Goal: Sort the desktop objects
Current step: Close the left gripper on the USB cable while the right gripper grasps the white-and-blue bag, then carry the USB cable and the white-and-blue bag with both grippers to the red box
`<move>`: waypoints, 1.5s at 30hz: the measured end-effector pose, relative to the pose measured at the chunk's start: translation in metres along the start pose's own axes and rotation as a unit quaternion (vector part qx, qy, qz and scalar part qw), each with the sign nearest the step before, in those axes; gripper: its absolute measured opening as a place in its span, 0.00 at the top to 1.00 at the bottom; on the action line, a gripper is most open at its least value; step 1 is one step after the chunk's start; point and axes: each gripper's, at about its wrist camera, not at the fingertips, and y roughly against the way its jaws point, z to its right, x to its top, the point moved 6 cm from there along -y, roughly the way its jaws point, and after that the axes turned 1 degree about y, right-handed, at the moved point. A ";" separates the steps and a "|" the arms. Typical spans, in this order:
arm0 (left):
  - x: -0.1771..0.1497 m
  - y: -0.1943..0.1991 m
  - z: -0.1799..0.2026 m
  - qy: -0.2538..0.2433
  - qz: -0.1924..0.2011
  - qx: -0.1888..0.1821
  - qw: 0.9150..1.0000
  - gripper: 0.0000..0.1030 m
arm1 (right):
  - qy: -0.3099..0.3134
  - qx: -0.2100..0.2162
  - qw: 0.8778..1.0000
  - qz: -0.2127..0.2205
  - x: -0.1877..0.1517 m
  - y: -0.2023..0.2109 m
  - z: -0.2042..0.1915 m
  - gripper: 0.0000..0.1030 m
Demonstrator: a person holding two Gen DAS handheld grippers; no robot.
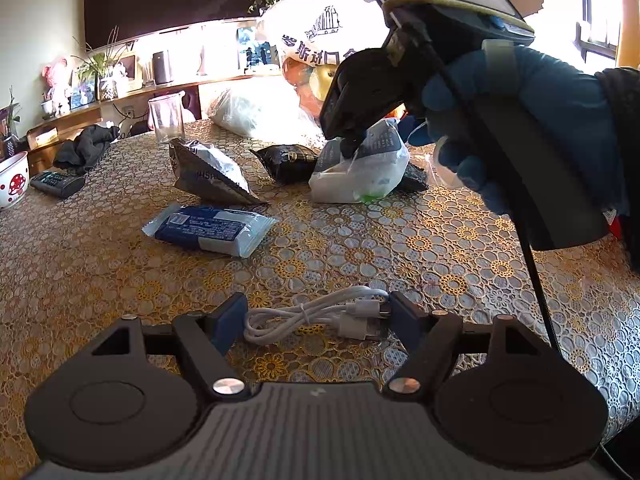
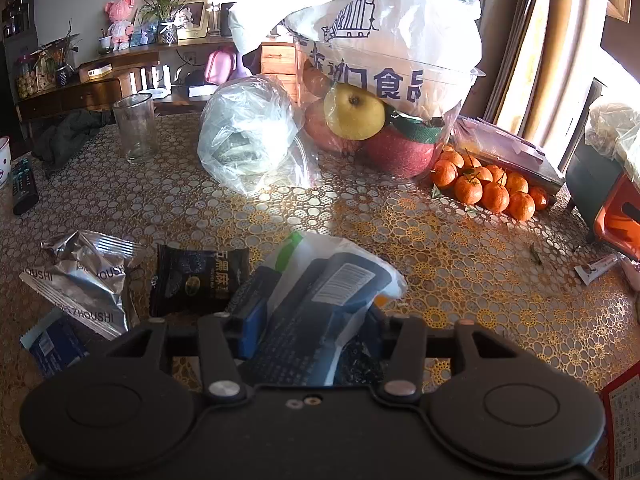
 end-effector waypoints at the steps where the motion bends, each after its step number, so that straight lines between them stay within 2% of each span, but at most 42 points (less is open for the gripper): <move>1: 0.000 0.000 0.000 0.001 -0.001 0.000 1.000 0.26 | 0.000 0.001 1.000 0.002 0.001 0.001 0.001 0.68; 7: 0.001 0.002 -0.001 0.011 -0.007 0.000 1.000 0.27 | -0.002 0.021 1.000 0.016 0.005 0.014 0.001 0.80; 15: 0.011 0.011 0.001 0.010 0.002 0.004 1.000 0.27 | -0.008 0.043 0.999 0.030 0.008 0.039 0.007 0.88; 33: 0.039 0.045 0.021 -0.007 0.027 0.008 1.000 0.27 | -0.075 0.088 0.993 0.025 -0.006 0.104 0.049 0.89; 45: 0.047 0.066 0.043 -0.019 0.041 0.003 0.999 0.27 | -0.118 0.084 0.989 0.025 -0.035 0.142 0.096 0.89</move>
